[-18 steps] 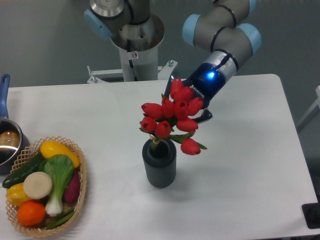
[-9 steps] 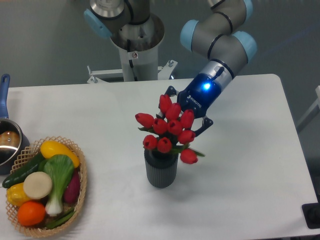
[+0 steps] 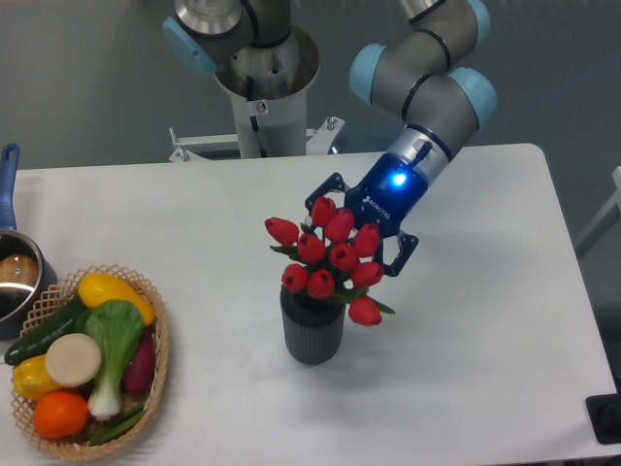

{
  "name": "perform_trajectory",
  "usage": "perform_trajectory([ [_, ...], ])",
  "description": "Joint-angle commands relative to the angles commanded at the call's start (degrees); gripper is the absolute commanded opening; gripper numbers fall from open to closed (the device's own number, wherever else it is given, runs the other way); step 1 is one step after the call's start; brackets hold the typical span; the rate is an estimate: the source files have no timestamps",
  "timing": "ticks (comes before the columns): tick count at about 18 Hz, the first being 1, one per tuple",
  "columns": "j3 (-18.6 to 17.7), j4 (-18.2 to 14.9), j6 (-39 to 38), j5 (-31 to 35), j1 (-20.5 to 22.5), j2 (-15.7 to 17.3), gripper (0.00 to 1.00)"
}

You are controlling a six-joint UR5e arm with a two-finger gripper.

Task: Insert the flowers into the vase
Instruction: 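Push the tulips further down into the vase, then open the gripper to release the tulips and lift away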

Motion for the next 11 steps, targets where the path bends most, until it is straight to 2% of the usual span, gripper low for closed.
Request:
perform_trajectory([
  [6,0.3,0.1,-0.1,4.9,-1.3,-1.5,1.00],
  [11,0.4,0.0,-0.4,5.7,-1.2,-1.7,1.00],
])
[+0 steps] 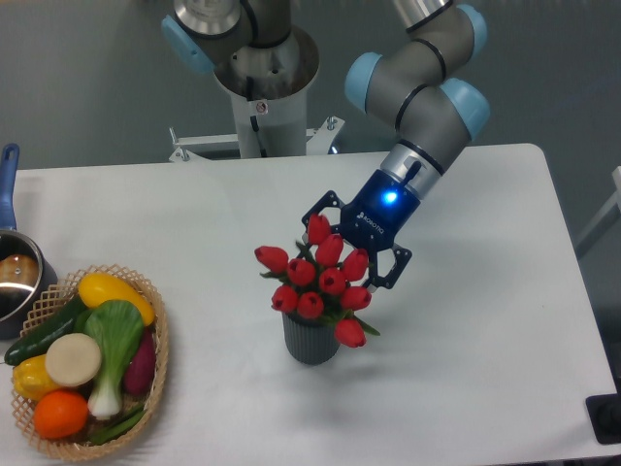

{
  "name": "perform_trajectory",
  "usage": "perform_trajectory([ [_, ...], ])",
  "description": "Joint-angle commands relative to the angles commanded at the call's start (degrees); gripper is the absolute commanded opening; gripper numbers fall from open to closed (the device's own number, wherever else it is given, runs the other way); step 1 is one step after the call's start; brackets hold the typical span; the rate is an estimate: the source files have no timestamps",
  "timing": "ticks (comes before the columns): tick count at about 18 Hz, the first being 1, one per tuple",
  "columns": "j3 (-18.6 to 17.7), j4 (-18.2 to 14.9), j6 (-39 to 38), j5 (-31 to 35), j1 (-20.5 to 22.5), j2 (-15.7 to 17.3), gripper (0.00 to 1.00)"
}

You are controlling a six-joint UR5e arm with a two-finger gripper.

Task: Insert the flowers into the vase
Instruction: 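Open the gripper to release the tulips and lift away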

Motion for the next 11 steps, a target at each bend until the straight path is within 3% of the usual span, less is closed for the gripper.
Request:
perform_trajectory([
  [11,0.1,-0.2,0.2,0.2,3.3,0.7,1.00],
])
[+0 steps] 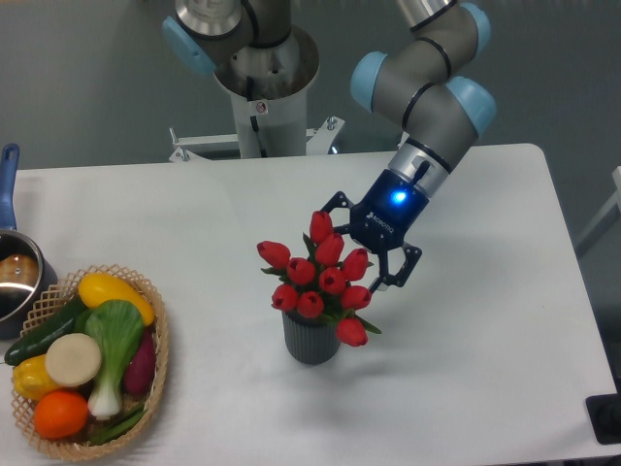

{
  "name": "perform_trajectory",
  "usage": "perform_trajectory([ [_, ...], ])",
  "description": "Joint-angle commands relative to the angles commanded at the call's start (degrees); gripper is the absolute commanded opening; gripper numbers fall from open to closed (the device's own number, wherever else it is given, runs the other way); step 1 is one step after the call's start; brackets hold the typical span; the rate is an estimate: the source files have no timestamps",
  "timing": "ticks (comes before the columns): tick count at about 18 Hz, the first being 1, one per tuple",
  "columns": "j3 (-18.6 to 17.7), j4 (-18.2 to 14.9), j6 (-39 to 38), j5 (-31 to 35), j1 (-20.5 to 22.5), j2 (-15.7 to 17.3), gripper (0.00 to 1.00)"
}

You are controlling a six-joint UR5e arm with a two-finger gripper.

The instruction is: Insert the flowers into the vase

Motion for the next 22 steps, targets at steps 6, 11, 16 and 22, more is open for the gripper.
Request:
perform_trajectory([
  [6,-0.1,0.0,0.3,13.9,1.7,3.3,1.00],
  [11,0.2,0.0,4.5,31.1,1.4,5.4,1.00],
  [16,0.9,0.1,12.8,48.2,1.3,5.7,1.00],
  [22,0.3,-0.1,12.7,56.5,1.0,5.6,1.00],
])
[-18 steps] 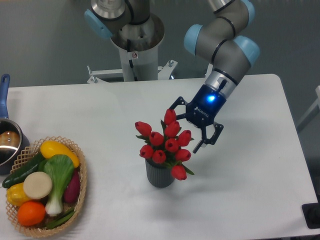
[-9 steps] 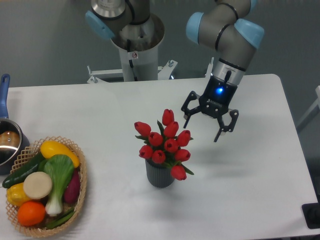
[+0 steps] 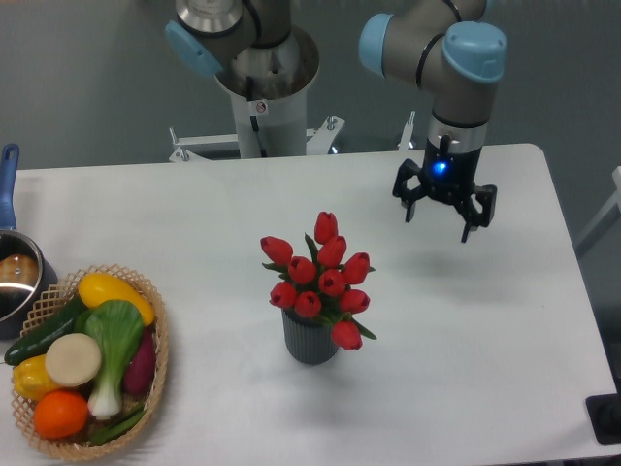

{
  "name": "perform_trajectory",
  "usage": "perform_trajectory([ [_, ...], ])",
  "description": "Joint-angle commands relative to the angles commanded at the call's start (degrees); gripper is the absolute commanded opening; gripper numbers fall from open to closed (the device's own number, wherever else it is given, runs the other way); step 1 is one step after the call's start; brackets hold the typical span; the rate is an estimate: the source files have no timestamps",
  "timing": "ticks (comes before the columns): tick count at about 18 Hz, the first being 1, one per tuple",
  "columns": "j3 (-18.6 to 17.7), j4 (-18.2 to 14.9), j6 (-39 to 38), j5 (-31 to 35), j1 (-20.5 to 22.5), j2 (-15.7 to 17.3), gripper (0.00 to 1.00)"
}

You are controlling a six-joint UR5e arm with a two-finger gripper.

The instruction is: Insert the flowers into the vase

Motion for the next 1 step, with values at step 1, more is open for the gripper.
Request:
perform_trajectory([
  [1,0.0,-0.1,0.0,1.0,0.0,-0.1,1.00],
])
